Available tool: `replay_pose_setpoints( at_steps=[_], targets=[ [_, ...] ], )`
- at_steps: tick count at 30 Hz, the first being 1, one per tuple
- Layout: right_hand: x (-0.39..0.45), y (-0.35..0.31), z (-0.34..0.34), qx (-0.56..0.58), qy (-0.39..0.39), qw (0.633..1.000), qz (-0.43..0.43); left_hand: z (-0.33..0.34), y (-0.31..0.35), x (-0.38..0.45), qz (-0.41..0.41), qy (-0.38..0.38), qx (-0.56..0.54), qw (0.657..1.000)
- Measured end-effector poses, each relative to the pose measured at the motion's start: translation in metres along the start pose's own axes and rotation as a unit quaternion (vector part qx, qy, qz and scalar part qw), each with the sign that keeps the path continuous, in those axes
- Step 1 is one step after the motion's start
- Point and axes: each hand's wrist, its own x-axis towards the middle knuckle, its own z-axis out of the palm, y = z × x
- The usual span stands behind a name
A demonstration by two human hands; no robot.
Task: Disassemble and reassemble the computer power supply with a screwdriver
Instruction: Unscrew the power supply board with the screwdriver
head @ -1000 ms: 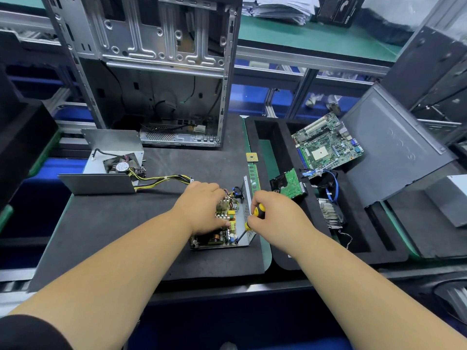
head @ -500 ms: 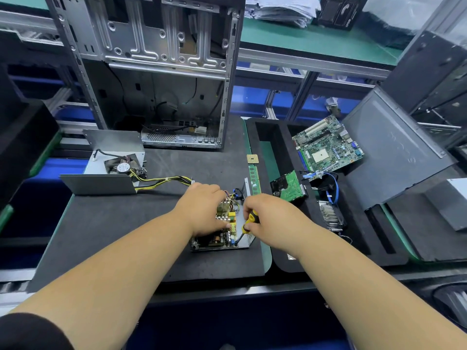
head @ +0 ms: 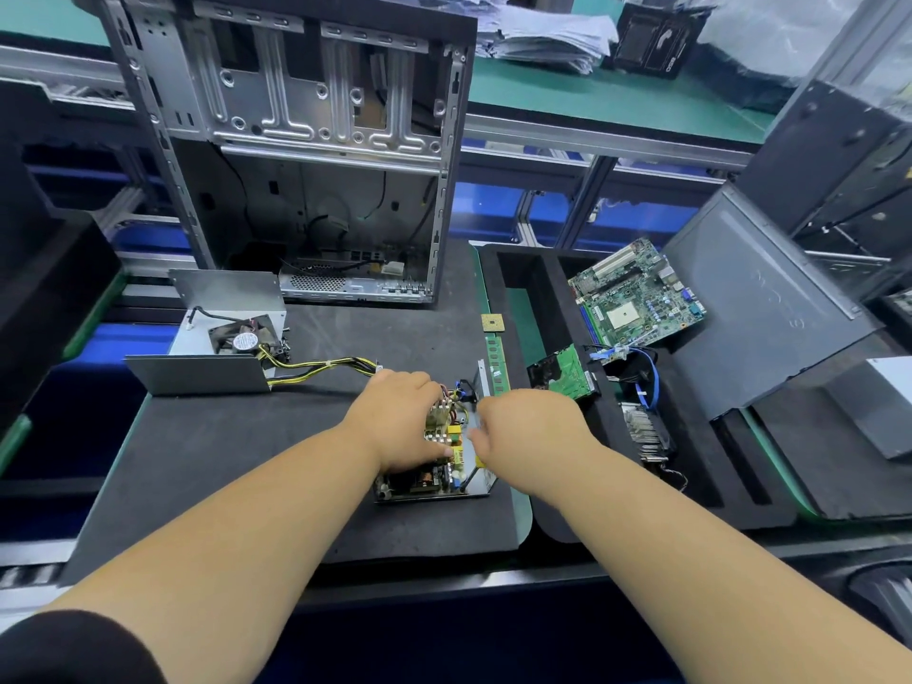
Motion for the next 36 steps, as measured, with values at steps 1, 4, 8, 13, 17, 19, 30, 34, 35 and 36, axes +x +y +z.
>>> replay_pose_setpoints(
  at_steps=[1,4,8,13,17,19,30,34,35,36],
  targets=[
    [-0.001,0.001,-0.001,0.020,0.001,1.000,-0.005,0.000,0.000,0.000,0.001,0.000,0.000,1.000],
    [-0.002,0.005,-0.007,0.084,-0.040,0.995,-0.022,0.000,0.000,0.000,0.002,0.002,0.003,1.000],
    [0.005,0.008,-0.012,0.045,-0.093,0.995,0.003,0.000,0.000,-0.001,0.001,0.004,-0.003,1.000],
    [0.006,0.003,0.002,-0.053,-0.010,0.998,0.031,0.000,0.000,0.000,0.002,0.005,-0.002,1.000],
    [0.003,0.006,0.002,0.036,-0.002,0.999,0.008,0.001,-0.001,0.000,0.004,0.009,-0.003,1.000],
    [0.002,0.007,-0.003,0.102,-0.013,0.994,-0.033,0.002,-0.001,0.000,0.005,0.011,-0.001,1.000],
    [-0.003,0.005,0.009,0.004,0.072,0.997,-0.031,0.003,-0.002,0.001,0.007,0.011,-0.003,1.000],
    [-0.005,0.007,0.008,0.045,0.073,0.995,-0.041,0.003,-0.002,0.001,0.005,0.013,0.000,1.000],
    [-0.005,0.008,0.007,0.053,0.073,0.995,-0.053,0.003,-0.001,0.001,0.005,0.013,0.002,1.000],
    [-0.005,0.009,0.006,0.062,0.074,0.993,-0.066,0.003,-0.001,0.001,0.004,0.013,0.003,1.000]
  ],
)
